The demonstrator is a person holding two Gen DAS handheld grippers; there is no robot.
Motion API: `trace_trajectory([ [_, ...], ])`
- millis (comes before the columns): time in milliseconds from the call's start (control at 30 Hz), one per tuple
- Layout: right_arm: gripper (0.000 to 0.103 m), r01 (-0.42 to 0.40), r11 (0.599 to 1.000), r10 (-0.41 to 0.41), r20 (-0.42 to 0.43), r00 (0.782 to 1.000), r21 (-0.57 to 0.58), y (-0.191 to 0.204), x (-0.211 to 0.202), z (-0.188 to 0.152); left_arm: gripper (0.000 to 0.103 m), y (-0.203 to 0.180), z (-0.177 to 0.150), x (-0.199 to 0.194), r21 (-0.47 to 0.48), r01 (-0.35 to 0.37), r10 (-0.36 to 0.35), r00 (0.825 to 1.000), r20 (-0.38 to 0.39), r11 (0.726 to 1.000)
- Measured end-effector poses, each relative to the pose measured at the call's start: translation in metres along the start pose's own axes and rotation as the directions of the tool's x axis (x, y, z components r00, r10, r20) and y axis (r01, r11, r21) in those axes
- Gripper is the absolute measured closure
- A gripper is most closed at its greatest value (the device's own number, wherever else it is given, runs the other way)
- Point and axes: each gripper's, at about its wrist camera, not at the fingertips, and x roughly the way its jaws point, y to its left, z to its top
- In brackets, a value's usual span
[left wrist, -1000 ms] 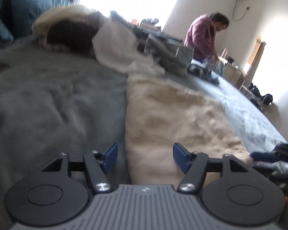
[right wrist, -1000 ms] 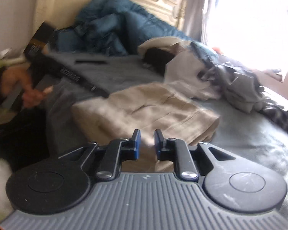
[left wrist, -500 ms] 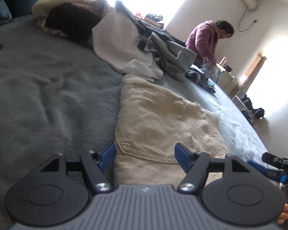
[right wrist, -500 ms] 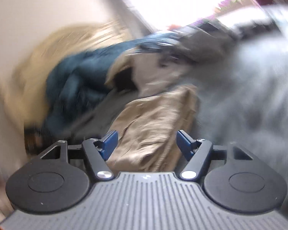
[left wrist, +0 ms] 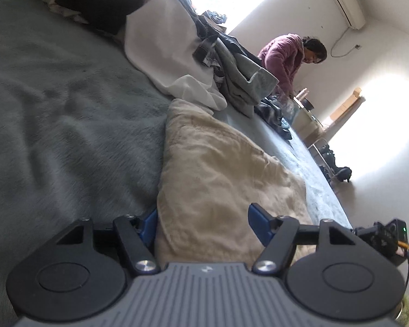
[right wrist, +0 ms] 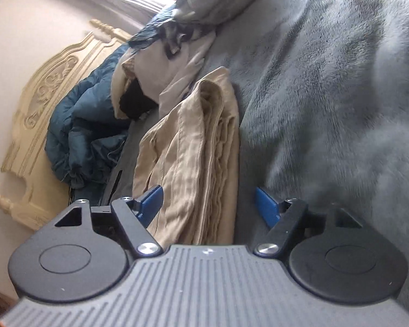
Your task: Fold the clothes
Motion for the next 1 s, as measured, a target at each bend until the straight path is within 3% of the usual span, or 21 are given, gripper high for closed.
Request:
trace_trajectory([
  [400,0.022,0.004,0.996,0.001,-0.065,0.998,0.087,0.008,0.057,0.056,0.032,0.013,0.037,0.045,-0.039,0.090,-0.093,0.993,-0.069,0.995],
  [500,0.013,-0.008,0.998,0.013,-0.085,0.996,0.058,0.011,0.071,0.066,0.033,0.015,0.036,0.045,-0.047,0.108,-0.111,0.992,-0.066,0.993],
  [567,0.007,-0.031,0.998,0.037,-0.103,0.994,0.055,0.013,0.076,0.067,0.034,0.014,0.032,0.040,-0.041,0.107,-0.110,0.991,-0.074,0.993],
  [800,0.007,-0.081,0.997,0.077,-0.280,0.957,-0.003,0.019,0.059,0.037,0.035,0.014,0.022,0.022,-0.025,0.111,-0.113,0.986,-0.120,0.994],
  [900,0.007,-0.108,0.994,0.094,-0.291,0.952,-0.031,0.019,0.052,0.027,0.035,0.013,0.019,0.022,-0.018,0.101,-0.103,0.987,-0.122,0.995],
  [1000,0.007,-0.127,0.992,0.127,-0.279,0.952,0.016,0.015,0.060,0.031,0.034,0.010,0.020,0.028,-0.019,0.091,-0.093,0.988,-0.123,0.996],
])
